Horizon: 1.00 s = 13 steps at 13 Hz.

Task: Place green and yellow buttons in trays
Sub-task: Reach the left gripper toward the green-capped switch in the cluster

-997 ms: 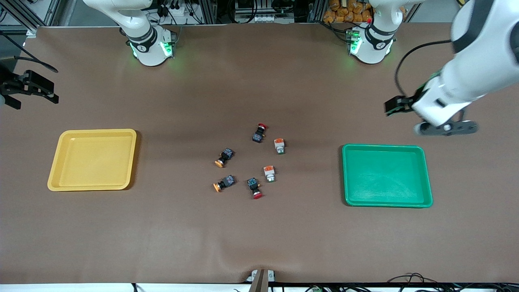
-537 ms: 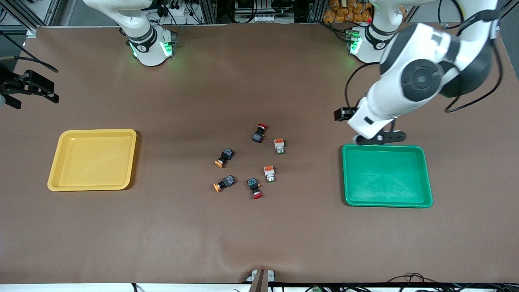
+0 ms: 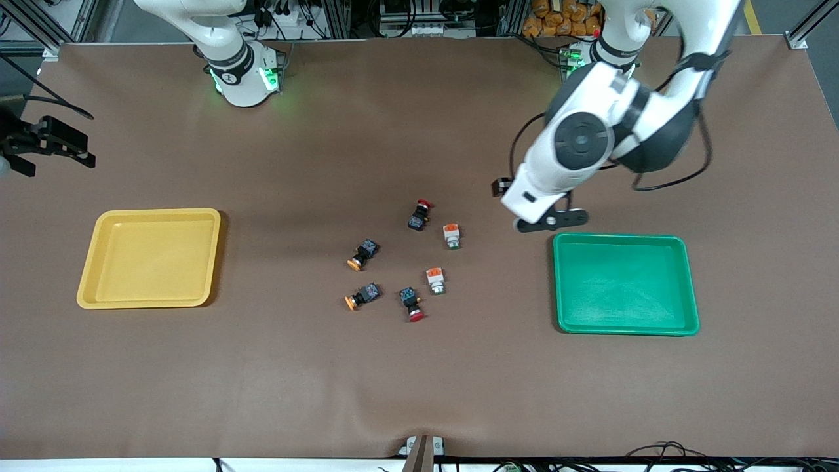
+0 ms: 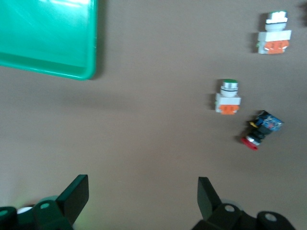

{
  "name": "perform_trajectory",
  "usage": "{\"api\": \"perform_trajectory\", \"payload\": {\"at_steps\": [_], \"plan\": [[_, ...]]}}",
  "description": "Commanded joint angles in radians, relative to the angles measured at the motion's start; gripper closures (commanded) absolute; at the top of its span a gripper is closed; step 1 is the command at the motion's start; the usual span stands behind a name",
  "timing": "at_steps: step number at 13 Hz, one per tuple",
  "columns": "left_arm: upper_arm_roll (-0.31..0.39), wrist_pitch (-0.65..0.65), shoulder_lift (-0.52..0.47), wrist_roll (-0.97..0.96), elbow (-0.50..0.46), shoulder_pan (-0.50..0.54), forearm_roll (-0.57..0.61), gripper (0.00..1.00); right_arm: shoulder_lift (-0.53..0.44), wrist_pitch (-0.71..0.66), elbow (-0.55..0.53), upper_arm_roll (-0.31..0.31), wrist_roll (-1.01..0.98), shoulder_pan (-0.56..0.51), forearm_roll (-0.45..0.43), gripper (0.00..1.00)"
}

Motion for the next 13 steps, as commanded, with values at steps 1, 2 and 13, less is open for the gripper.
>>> {"api": "perform_trajectory", "payload": {"at_steps": [1, 2, 13], "plan": [[0.004, 0.086, 0.058, -0.095, -0.004, -0.063, 0.009, 0.0, 0.036, -0.004, -0.001, 0.01, 0.005, -0.012, 0.011, 0.0], [0.004, 0.132, 0.081, -0.119, -0.007, -0.083, 0.035, 0.0, 0.06, -0.004, -0.006, 0.01, 0.002, -0.012, 0.011, 0.0], [0.015, 0.454, 0.348, -0.495, -0.03, -0.236, 0.359, 0.0, 0.245, 0.029, -0.047, 0.014, 0.162, 0.01, 0.115, 0.0]]}}
